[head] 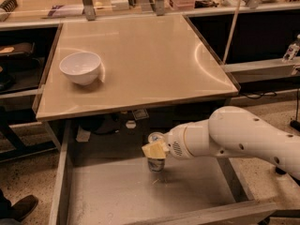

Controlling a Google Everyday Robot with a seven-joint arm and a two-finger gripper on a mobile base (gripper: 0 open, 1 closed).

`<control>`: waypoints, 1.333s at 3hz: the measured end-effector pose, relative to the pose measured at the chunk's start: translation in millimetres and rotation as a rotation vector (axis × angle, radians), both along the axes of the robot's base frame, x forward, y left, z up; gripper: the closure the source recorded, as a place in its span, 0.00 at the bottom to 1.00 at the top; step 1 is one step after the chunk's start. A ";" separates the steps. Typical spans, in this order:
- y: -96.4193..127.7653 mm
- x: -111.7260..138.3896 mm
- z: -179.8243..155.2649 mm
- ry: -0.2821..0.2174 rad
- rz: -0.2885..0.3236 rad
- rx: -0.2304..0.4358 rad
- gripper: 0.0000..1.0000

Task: Place redbull can into top drawer

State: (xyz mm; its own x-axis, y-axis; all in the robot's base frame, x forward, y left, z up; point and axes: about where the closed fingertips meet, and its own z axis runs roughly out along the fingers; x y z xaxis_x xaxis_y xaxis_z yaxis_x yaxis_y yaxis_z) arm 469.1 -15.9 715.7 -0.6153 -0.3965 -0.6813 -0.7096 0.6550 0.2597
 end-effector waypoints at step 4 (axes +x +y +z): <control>-26.9 -2.6 -30.9 0.005 -0.141 -0.025 1.00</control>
Offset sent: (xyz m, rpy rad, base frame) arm -0.0040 -0.0211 -0.0272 -0.0616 -0.0017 -0.1103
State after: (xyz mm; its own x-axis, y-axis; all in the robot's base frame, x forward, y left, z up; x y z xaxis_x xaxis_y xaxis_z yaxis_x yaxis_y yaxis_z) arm 466.5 -42.8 684.8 -0.6697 -0.3227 -0.6689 -0.6088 0.7543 0.2457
